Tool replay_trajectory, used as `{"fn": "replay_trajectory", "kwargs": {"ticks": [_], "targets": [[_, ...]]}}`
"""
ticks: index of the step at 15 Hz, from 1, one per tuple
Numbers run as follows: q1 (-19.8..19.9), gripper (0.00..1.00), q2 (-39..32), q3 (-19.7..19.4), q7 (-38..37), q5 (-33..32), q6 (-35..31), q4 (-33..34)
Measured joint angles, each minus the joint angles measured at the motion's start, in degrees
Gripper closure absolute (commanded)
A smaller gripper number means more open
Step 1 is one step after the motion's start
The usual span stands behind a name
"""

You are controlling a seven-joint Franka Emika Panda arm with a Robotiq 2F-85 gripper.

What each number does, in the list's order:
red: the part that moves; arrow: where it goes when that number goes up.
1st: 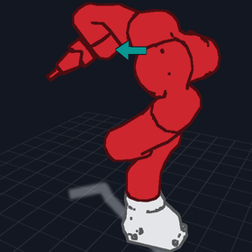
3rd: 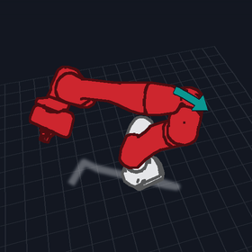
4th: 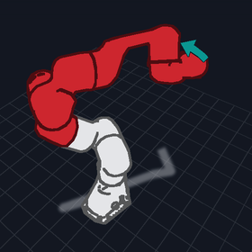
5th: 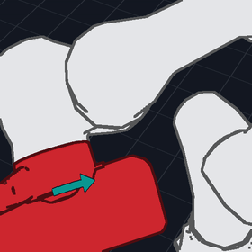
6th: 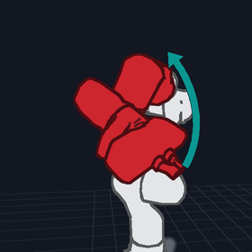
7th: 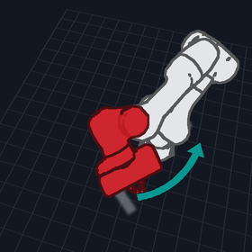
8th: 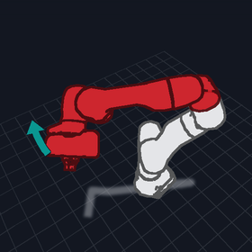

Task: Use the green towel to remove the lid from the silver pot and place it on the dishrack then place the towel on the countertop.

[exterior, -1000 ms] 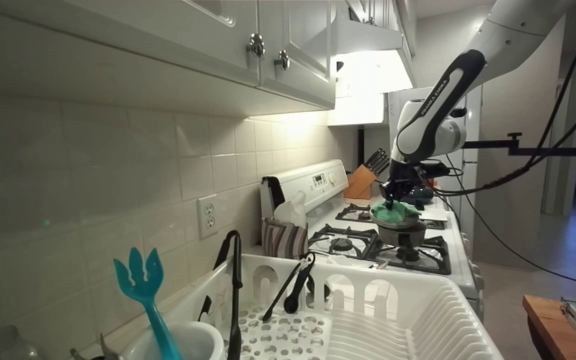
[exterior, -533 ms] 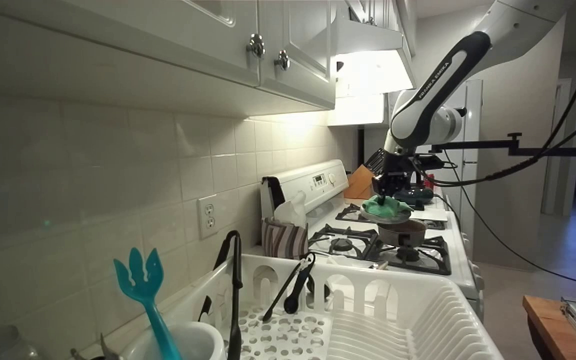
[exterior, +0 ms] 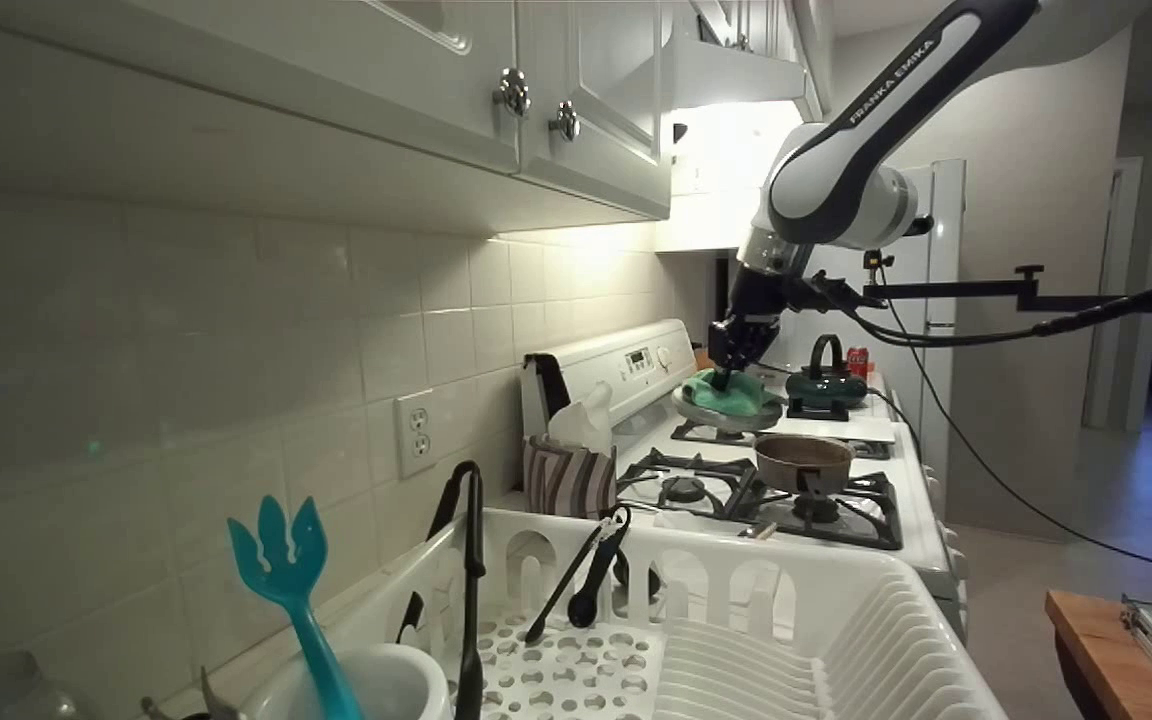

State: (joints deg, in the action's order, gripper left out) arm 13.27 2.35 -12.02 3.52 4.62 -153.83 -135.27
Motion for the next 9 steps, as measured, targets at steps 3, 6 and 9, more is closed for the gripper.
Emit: {"fn": "replay_trajectory", "kwargs": {"ticks": [3,6,9], "targets": [[-3.04,0.93,2.36,1.72,2.15,0.55,1.68,-1.77],[-6.33,0.93,4.37,3.4,5.01,1.38,3.16,-3.31],[-9.81,0.93,6.22,4.86,8.54,2.78,5.26,-4.51]]}}
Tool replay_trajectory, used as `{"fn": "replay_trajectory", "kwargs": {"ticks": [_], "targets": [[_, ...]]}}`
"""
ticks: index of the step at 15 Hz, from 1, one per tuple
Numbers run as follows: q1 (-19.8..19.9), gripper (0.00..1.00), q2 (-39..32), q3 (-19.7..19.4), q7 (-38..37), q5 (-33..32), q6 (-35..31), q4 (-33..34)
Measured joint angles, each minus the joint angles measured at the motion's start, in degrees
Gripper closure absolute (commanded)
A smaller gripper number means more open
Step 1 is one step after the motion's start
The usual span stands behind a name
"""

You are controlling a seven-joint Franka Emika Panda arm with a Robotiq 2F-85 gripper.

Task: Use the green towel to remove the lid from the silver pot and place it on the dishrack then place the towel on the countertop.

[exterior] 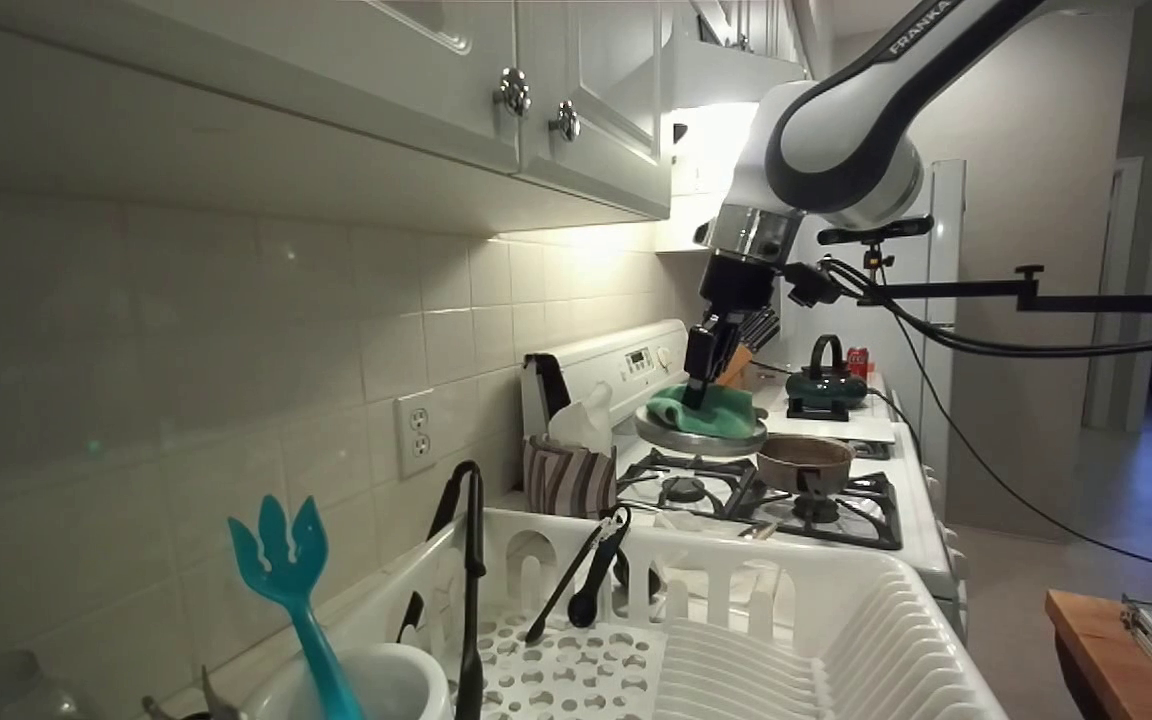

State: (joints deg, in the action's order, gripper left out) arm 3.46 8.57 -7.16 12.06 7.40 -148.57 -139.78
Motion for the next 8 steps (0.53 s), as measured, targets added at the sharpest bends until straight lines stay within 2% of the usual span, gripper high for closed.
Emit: {"fn": "replay_trajectory", "kwargs": {"ticks": [8], "targets": [[-7.59,0.93,3.43,3.23,9.2,1.21,4.9,-3.39]]}}
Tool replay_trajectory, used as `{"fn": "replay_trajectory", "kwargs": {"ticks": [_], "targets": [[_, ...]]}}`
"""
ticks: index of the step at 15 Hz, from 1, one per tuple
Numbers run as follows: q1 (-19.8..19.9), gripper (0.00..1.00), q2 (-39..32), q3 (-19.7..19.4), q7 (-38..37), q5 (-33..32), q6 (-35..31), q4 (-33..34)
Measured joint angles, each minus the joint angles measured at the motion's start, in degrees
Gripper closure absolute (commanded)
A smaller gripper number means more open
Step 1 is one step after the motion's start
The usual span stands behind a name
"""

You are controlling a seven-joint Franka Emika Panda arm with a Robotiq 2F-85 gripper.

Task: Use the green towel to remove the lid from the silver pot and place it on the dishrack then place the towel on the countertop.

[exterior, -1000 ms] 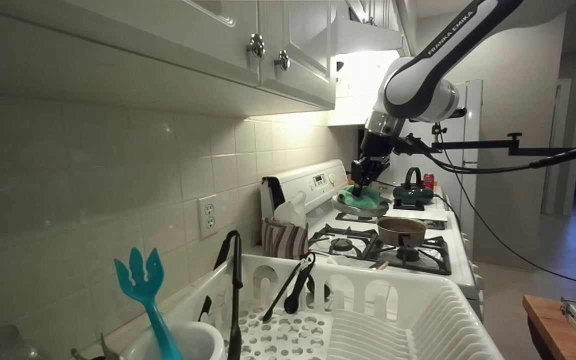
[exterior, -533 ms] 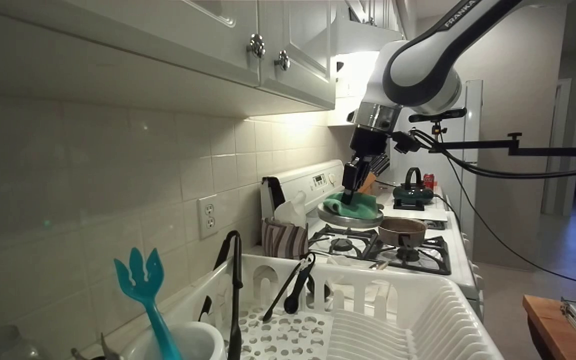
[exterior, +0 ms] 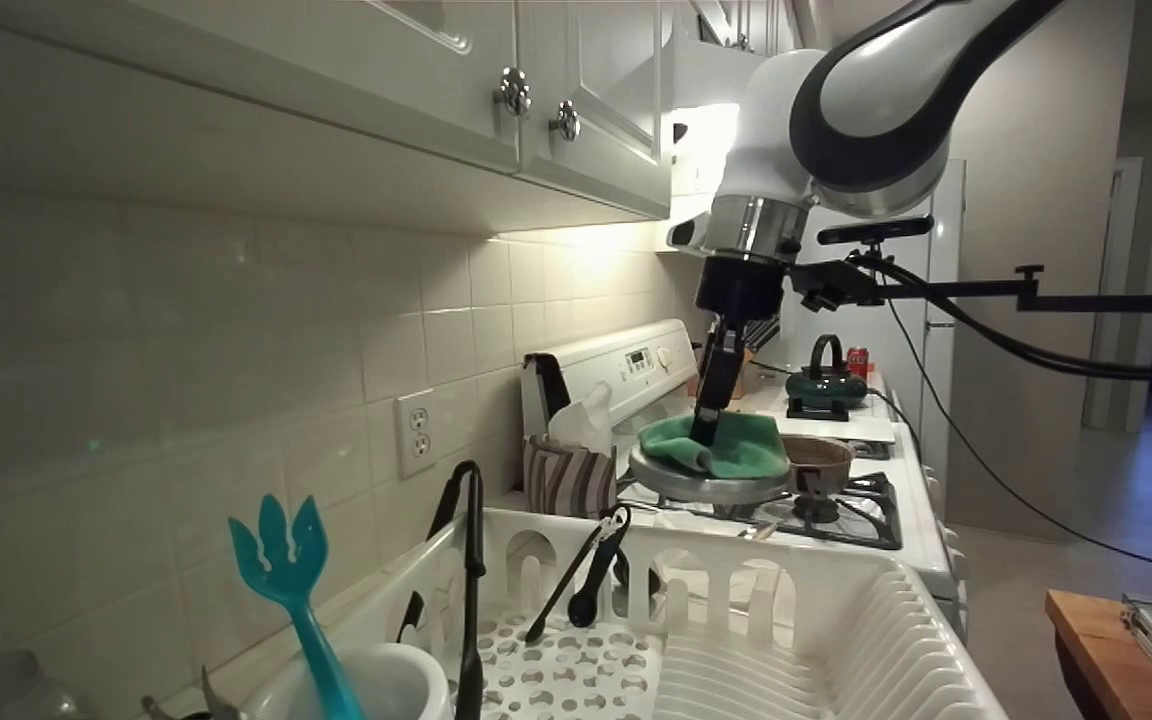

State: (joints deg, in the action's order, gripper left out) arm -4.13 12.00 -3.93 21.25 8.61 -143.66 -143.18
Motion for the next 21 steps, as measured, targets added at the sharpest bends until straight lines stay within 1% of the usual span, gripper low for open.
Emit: {"fn": "replay_trajectory", "kwargs": {"ticks": [5,10,14,21], "targets": [[-3.6,0.93,1.53,2.27,4.36,0.0,-0.02,-3.36],[-6.9,0.93,2.93,2.77,7.12,0.01,-0.19,-5.89],[-8.08,0.93,3.87,2.76,8.79,0.22,-0.19,-6.89],[-8.93,0.93,4.6,2.44,10.55,0.78,-0.18,-7.17]]}}
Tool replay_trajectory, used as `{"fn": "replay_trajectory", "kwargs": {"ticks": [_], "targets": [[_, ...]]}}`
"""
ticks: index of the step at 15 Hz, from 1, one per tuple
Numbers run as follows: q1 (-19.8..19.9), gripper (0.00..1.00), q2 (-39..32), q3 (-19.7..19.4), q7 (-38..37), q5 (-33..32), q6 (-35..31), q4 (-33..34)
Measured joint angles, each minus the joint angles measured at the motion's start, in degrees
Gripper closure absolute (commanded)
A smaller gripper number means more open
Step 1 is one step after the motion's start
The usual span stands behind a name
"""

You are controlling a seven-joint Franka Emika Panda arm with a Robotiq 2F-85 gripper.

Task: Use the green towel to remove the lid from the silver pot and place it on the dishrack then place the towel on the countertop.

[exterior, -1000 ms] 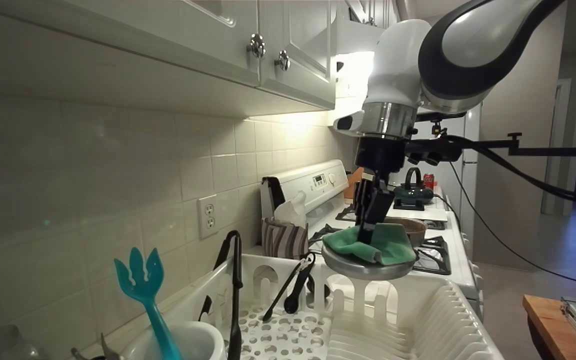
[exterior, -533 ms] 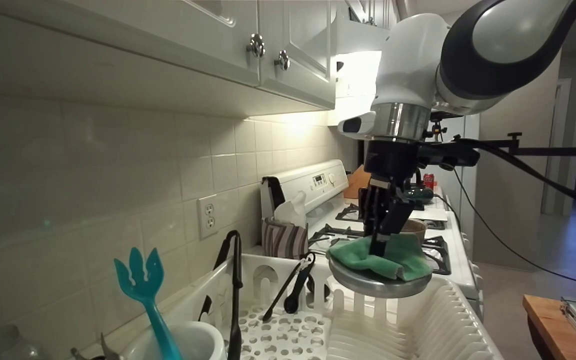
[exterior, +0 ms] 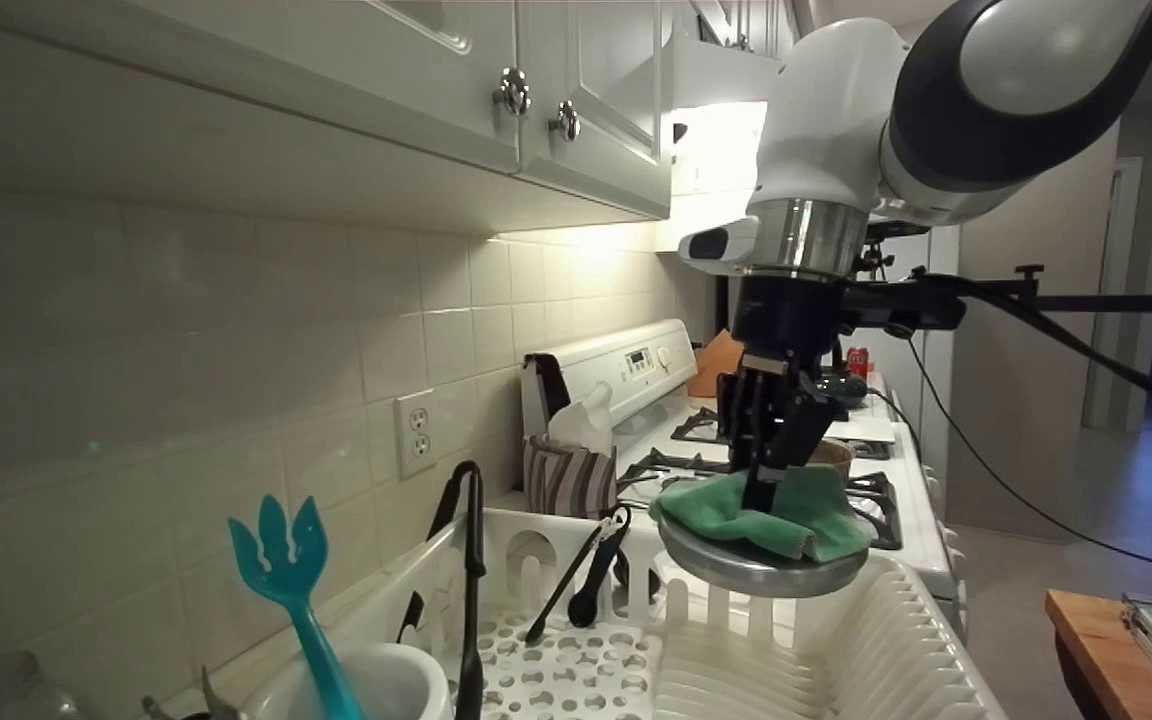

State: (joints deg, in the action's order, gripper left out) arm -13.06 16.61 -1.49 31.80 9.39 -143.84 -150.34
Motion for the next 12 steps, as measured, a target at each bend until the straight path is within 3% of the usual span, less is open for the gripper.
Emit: {"fn": "replay_trajectory", "kwargs": {"ticks": [6,12], "targets": [[-0.71,0.93,0.35,-0.02,0.91,0.92,-0.07,-1.33],[-2.74,0.93,-0.98,-0.03,1.92,7.03,-2.97,-2.69]]}}
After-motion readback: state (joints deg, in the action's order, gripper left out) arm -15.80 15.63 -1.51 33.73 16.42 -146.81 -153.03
